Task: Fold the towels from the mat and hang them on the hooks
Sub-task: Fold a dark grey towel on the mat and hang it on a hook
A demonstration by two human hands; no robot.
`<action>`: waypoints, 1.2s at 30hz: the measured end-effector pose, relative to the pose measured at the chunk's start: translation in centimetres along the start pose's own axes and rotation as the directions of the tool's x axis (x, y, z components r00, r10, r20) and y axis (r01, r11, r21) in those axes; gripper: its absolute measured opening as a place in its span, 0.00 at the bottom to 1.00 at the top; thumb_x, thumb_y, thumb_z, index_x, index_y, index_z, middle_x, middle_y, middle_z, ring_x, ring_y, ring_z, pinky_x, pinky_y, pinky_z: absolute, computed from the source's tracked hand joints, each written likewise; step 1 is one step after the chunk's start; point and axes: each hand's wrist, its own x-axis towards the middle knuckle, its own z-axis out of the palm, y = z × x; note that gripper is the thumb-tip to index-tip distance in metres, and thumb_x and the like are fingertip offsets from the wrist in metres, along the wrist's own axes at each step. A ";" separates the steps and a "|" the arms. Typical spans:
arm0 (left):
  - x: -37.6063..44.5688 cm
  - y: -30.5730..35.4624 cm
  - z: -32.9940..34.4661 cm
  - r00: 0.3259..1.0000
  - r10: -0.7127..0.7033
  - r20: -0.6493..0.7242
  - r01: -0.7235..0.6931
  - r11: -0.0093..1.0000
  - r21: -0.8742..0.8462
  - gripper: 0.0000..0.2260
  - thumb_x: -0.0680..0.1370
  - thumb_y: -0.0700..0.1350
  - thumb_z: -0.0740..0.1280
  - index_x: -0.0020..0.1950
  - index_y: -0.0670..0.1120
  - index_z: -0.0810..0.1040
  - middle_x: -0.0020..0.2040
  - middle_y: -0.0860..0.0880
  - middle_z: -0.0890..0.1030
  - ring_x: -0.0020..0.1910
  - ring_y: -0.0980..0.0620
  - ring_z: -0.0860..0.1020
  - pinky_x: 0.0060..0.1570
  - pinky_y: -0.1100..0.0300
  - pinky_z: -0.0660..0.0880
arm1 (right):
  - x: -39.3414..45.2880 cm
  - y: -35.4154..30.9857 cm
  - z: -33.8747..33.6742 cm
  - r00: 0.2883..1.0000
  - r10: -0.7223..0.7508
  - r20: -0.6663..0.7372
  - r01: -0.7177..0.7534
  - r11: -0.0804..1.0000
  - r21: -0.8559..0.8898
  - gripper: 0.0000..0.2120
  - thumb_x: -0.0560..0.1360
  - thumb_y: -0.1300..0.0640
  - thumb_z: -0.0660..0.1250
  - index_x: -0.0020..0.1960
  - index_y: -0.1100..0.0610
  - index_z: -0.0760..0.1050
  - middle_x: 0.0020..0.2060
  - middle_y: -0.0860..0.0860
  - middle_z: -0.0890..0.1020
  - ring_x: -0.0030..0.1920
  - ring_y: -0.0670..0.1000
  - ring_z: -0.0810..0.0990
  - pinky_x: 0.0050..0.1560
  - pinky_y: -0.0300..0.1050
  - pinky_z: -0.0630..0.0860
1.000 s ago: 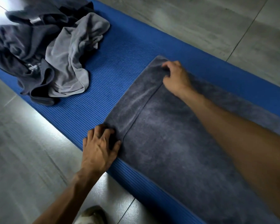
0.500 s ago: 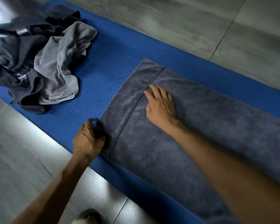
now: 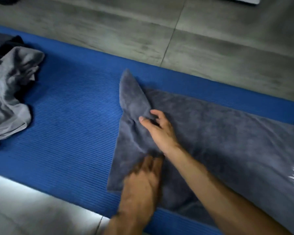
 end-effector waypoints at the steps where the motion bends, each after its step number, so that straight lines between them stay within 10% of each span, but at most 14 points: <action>1: -0.3 1.6 1.4 0.999 0.049 0.008 -0.049 0.999 0.018 0.18 0.65 0.43 0.65 0.54 0.46 0.76 0.42 0.47 0.82 0.33 0.47 0.81 0.28 0.61 0.76 | 0.5 0.3 -1.5 0.996 0.063 -0.070 -0.061 0.997 0.040 0.20 0.72 0.49 0.73 0.61 0.46 0.71 0.56 0.46 0.79 0.55 0.46 0.78 0.59 0.43 0.75; 6: -2.4 6.6 6.9 0.970 0.189 0.152 -0.199 0.978 0.054 0.21 0.65 0.44 0.55 0.50 0.46 0.83 0.39 0.51 0.83 0.34 0.50 0.82 0.30 0.64 0.78 | 2.6 2.9 -8.3 0.972 0.196 -0.128 -0.177 0.973 0.145 0.18 0.71 0.61 0.72 0.59 0.49 0.74 0.57 0.54 0.81 0.51 0.51 0.80 0.50 0.46 0.78; 15: -4.3 6.5 8.5 0.943 0.118 0.311 -0.137 0.990 0.038 0.41 0.45 0.50 0.79 0.57 0.52 0.71 0.46 0.53 0.83 0.40 0.53 0.83 0.30 0.64 0.78 | 3.0 0.2 -9.5 0.952 0.175 0.252 -0.134 0.976 -0.174 0.19 0.74 0.59 0.71 0.64 0.52 0.77 0.58 0.48 0.79 0.56 0.46 0.76 0.43 0.36 0.70; 20: -4.3 8.5 7.9 0.946 0.247 0.209 -0.237 0.969 -0.074 0.19 0.66 0.46 0.61 0.57 0.53 0.71 0.49 0.52 0.76 0.43 0.52 0.75 0.22 0.62 0.73 | 0.8 0.6 -13.6 0.991 -0.108 -0.072 0.126 0.938 0.323 0.21 0.73 0.69 0.68 0.63 0.55 0.78 0.59 0.52 0.81 0.59 0.47 0.79 0.60 0.39 0.74; 24: -4.6 11.6 8.8 0.888 0.414 0.200 -0.399 0.910 -0.112 0.21 0.68 0.48 0.58 0.61 0.55 0.70 0.54 0.53 0.73 0.47 0.53 0.75 0.25 0.62 0.74 | -1.9 3.8 -21.4 0.936 -0.030 -0.352 0.195 0.873 0.446 0.20 0.72 0.70 0.68 0.59 0.53 0.80 0.57 0.49 0.83 0.58 0.46 0.81 0.57 0.38 0.77; 30: -5.0 15.9 11.4 0.766 0.519 0.380 -0.508 0.850 -0.139 0.21 0.61 0.50 0.65 0.54 0.58 0.72 0.48 0.56 0.76 0.40 0.57 0.78 0.17 0.64 0.68 | -0.6 7.0 -27.3 0.940 0.213 -0.267 -0.149 0.959 0.240 0.16 0.72 0.63 0.71 0.58 0.51 0.81 0.55 0.48 0.82 0.54 0.47 0.80 0.49 0.36 0.78; 36: -5.1 17.4 12.2 0.769 0.494 0.406 -0.496 0.862 -0.110 0.19 0.65 0.44 0.52 0.45 0.57 0.79 0.42 0.56 0.79 0.37 0.57 0.78 0.19 0.66 0.69 | 0.8 4.2 -27.7 0.964 0.129 -0.233 -0.057 0.954 0.294 0.19 0.72 0.65 0.71 0.62 0.55 0.78 0.56 0.53 0.82 0.55 0.49 0.80 0.48 0.38 0.77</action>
